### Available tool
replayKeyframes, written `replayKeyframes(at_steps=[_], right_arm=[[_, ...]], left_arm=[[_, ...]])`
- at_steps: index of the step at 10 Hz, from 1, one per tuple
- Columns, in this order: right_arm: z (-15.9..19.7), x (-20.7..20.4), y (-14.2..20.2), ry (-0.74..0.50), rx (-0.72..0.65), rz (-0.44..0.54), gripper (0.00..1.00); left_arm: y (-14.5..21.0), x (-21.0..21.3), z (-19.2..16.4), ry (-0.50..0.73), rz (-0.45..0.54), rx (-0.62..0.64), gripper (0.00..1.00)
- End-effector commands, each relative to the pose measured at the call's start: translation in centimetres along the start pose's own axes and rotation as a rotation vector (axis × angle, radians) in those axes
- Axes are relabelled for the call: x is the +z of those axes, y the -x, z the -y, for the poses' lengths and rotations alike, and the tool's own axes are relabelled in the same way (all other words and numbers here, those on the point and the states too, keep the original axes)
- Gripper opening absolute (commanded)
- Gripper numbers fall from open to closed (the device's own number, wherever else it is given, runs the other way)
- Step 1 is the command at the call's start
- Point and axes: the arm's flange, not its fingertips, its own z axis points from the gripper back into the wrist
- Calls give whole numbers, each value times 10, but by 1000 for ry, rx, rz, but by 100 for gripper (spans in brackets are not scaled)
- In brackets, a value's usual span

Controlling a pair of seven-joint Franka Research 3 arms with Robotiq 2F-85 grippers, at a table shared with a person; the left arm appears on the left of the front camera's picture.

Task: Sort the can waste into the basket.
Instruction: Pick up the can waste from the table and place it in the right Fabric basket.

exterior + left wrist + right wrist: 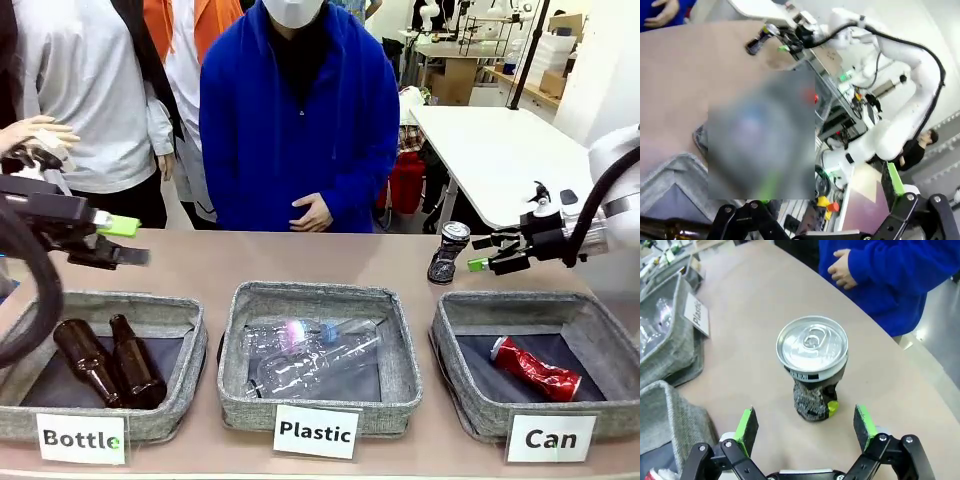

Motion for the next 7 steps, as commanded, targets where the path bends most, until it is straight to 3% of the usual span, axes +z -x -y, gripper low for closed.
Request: replayKeyframes(at_steps=[1,7], right_arm=[[5,-19,2,79,40,39,100],[19,-49,5,84,8,91,100]], left_arm=[[2,9,15,22,-30,-24,100],[2,9,15,22,-30,-24,100]])
